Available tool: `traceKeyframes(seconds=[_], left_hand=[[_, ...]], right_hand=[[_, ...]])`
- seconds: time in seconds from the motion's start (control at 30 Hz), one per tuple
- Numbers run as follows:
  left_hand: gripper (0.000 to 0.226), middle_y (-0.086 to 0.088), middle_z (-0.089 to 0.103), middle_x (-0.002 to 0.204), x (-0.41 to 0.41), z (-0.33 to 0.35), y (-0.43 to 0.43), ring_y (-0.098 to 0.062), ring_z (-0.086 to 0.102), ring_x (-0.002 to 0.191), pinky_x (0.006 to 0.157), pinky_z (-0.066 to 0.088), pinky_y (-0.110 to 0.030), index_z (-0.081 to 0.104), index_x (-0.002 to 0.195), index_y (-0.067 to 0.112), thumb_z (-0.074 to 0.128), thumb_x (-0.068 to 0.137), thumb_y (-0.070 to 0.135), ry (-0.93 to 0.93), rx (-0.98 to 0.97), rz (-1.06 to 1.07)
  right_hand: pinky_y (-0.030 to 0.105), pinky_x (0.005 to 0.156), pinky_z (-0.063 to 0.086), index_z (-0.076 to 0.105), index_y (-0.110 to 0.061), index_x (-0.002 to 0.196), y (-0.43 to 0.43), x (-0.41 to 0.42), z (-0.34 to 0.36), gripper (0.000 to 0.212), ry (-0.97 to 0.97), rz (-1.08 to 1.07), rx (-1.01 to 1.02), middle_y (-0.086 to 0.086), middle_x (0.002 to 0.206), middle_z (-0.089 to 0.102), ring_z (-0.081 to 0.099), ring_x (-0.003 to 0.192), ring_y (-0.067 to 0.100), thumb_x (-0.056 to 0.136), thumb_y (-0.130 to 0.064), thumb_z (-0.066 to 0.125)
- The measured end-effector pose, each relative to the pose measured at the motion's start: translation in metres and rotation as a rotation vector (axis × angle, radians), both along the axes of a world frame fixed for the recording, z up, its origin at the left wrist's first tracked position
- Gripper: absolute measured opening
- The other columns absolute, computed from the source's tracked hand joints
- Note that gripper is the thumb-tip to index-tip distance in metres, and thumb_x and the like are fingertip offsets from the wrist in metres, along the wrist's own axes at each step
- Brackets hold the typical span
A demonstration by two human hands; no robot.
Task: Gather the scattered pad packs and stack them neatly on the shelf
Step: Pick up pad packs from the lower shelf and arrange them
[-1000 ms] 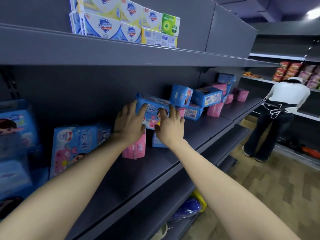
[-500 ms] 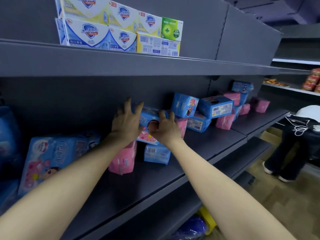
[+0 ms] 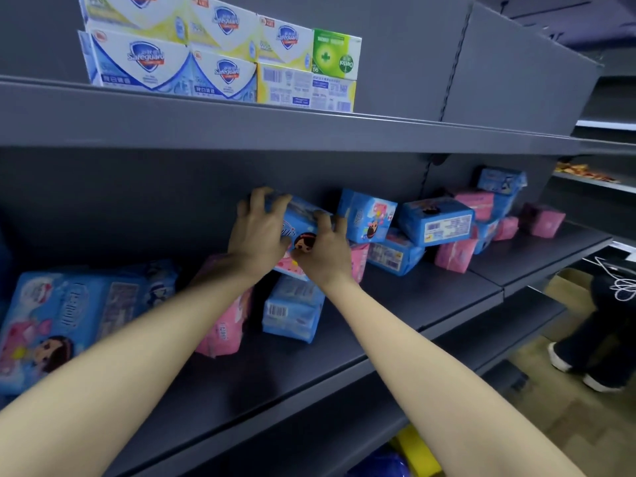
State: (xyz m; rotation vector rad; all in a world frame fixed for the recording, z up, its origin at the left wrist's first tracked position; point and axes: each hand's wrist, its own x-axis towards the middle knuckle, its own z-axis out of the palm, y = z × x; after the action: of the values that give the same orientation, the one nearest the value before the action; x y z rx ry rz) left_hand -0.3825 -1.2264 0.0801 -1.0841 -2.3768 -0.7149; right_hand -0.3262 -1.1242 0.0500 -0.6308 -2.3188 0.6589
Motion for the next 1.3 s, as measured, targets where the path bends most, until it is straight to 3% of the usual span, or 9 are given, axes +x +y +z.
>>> traceKeyframes(seconds=[0.4, 0.63, 1.03, 1.1, 1.2, 1.3], left_hand=[[0.059, -0.006, 0.02, 0.147, 0.055, -0.028, 0.094, -0.032, 0.025, 0.13, 0.099, 0.041, -0.037, 0.036, 0.141, 0.018, 0.06, 0.088, 0.012, -0.063, -0.027, -0.113], [0.057, -0.007, 0.023, 0.144, 0.075, -0.062, 0.131, -0.033, 0.028, 0.127, 0.1, 0.036, -0.035, 0.038, 0.14, 0.018, 0.06, 0.087, 0.012, -0.15, -0.08, -0.131], [0.057, -0.011, 0.023, 0.141, 0.079, -0.102, 0.138, -0.032, 0.033, 0.124, 0.098, 0.043, -0.035, 0.035, 0.14, 0.016, 0.057, 0.088, 0.009, -0.246, -0.147, -0.06], [0.058, -0.011, 0.022, 0.141, 0.078, -0.102, 0.137, -0.033, 0.033, 0.124, 0.096, 0.044, -0.036, 0.033, 0.141, 0.016, 0.056, 0.089, 0.009, -0.233, -0.179, -0.053], [0.057, -0.011, 0.023, 0.14, 0.08, -0.098, 0.135, -0.032, 0.034, 0.124, 0.088, 0.046, -0.036, 0.032, 0.14, 0.015, 0.056, 0.089, 0.012, -0.215, -0.236, -0.023], [0.059, -0.012, 0.024, 0.141, 0.081, -0.088, 0.13, -0.032, 0.029, 0.129, 0.085, 0.047, -0.038, 0.031, 0.138, 0.013, 0.061, 0.087, 0.017, -0.188, -0.278, 0.035]], right_hand=[[0.043, 0.085, 0.046, 0.038, -0.013, 0.137, 0.084, 0.07, -0.008, 0.063, -0.103, -0.178, 0.107, 0.014, 0.136, 0.031, 0.047, 0.11, 0.043, 0.079, -0.01, 0.061], [0.036, 0.086, 0.041, 0.034, -0.015, 0.139, 0.116, 0.1, -0.032, 0.061, -0.269, -0.2, 0.125, 0.013, 0.141, 0.025, 0.042, 0.111, 0.038, 0.083, -0.01, 0.057], [0.04, 0.085, 0.042, 0.032, -0.017, 0.139, 0.12, 0.103, -0.058, 0.056, -0.404, -0.143, 0.157, 0.014, 0.148, 0.017, 0.036, 0.115, 0.037, 0.088, -0.01, 0.054], [0.042, 0.089, 0.041, 0.032, -0.016, 0.138, 0.118, 0.102, -0.058, 0.055, -0.43, -0.16, 0.184, 0.015, 0.147, 0.019, 0.036, 0.118, 0.038, 0.088, -0.013, 0.056], [0.051, 0.106, 0.027, 0.036, -0.013, 0.136, 0.116, 0.101, -0.056, 0.055, -0.479, -0.205, 0.261, 0.018, 0.146, 0.024, 0.028, 0.13, 0.04, 0.087, -0.022, 0.059], [0.057, 0.11, 0.017, 0.042, -0.011, 0.132, 0.111, 0.099, -0.047, 0.052, -0.491, -0.201, 0.313, 0.019, 0.145, 0.028, 0.015, 0.139, 0.04, 0.085, -0.023, 0.061]])
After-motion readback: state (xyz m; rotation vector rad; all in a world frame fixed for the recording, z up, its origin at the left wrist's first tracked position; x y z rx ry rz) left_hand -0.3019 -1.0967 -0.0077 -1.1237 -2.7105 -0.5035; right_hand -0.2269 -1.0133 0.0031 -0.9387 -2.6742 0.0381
